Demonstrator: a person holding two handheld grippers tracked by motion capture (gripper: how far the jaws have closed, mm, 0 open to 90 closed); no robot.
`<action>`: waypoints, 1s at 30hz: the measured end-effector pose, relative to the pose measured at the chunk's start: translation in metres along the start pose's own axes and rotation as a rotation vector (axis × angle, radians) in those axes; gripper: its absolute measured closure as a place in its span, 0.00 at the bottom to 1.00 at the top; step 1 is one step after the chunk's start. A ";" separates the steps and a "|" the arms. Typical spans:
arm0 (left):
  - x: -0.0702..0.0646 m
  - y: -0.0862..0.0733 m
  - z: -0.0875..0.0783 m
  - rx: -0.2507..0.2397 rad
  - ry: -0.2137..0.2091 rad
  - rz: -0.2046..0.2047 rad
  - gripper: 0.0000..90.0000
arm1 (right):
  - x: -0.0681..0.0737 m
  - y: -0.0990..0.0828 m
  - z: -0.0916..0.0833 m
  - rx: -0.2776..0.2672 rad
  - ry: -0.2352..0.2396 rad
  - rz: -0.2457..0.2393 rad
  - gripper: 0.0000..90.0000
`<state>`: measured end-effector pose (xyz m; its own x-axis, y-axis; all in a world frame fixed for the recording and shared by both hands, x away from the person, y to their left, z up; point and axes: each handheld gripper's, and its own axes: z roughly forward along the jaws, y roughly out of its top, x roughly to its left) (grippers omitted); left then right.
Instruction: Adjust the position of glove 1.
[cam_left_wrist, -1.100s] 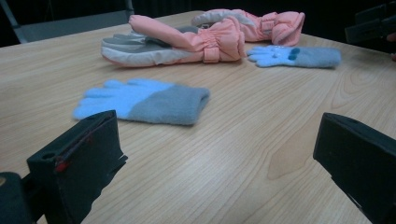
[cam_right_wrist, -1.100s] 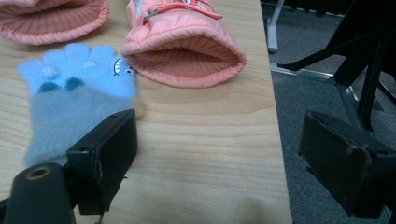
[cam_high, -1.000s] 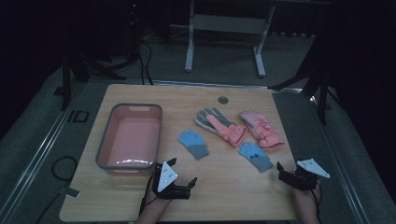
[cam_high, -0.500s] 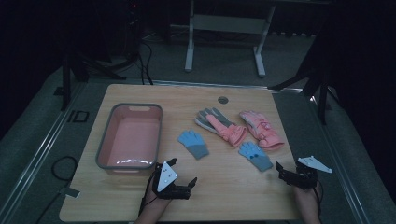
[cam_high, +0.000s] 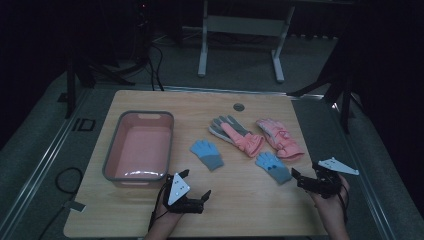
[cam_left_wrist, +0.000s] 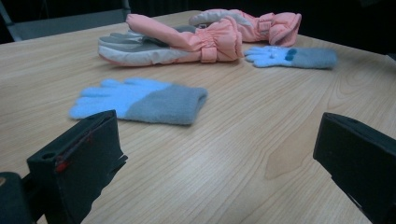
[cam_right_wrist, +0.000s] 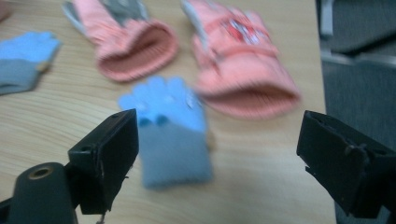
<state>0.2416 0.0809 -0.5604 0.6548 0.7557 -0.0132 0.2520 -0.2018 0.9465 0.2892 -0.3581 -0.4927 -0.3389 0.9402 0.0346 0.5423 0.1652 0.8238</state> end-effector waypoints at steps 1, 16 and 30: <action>0.000 0.000 0.000 0.001 0.001 0.000 0.01 | 0.004 0.004 0.000 -0.004 0.009 -0.014 0.13; 0.001 0.000 0.000 -0.002 -0.011 -0.001 0.01 | 0.040 0.047 0.017 -0.029 0.133 -0.065 0.15; 0.000 0.000 -0.001 0.001 -0.029 0.006 0.01 | 0.075 0.071 0.044 -0.032 0.228 -0.136 0.19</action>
<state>0.2411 0.0813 -0.5604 0.6767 0.7361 -0.0167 0.2484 -0.2069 0.9463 0.3359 -0.2627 -0.4561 -0.5731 0.8182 0.0458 0.4570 0.2727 0.8467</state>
